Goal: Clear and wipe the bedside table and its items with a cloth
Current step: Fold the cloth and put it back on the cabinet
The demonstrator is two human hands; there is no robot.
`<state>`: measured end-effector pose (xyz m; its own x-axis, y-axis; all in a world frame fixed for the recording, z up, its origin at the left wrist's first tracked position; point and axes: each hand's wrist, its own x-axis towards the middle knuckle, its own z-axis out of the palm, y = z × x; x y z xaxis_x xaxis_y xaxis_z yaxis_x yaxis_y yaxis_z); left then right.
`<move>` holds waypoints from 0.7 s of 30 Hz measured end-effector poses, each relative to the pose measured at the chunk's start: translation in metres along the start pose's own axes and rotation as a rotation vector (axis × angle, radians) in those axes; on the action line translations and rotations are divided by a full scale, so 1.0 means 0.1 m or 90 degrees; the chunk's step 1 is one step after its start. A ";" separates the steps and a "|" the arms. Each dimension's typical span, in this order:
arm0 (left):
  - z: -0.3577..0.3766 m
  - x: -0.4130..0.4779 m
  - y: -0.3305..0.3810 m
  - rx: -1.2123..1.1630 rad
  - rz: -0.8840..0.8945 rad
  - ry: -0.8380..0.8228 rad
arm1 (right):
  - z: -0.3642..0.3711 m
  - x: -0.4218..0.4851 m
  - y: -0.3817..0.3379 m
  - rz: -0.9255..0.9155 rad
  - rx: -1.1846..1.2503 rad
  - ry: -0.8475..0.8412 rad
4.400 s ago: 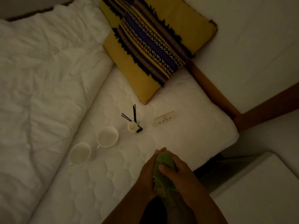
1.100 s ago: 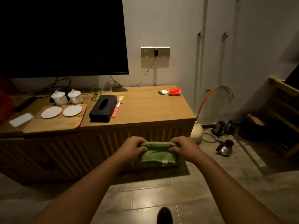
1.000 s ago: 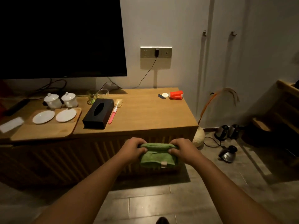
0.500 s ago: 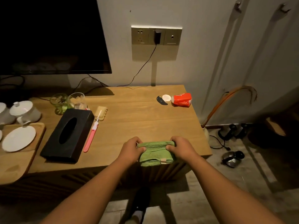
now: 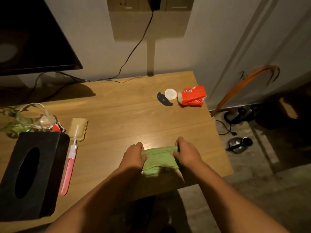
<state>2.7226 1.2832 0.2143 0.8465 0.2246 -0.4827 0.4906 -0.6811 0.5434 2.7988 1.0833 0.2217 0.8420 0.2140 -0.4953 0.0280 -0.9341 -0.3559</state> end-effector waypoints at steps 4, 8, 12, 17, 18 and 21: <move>-0.02 0.07 0.01 0.101 -0.006 -0.049 | 0.03 0.00 0.00 0.007 -0.036 0.025; -0.13 0.03 0.12 0.278 0.029 -0.021 | 0.07 -0.17 -0.06 0.049 -0.025 0.066; -0.07 -0.11 0.47 0.390 0.130 -0.016 | 0.04 -0.55 0.08 0.115 0.065 0.132; 0.48 -0.62 0.93 0.422 0.318 -0.133 | 0.05 -1.38 0.60 0.212 0.198 0.128; 0.65 -0.77 1.01 0.435 0.371 -0.163 | 0.11 -1.64 0.74 0.240 0.213 0.133; 1.17 -1.33 1.23 0.474 0.517 -0.279 | 0.43 -2.52 1.13 0.330 0.240 0.151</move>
<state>2.6460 1.0882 0.2650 0.6401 -0.6194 -0.4545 -0.5212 -0.7848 0.3354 2.5662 0.9362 0.2719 0.7926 -0.3431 -0.5041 -0.5641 -0.7266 -0.3923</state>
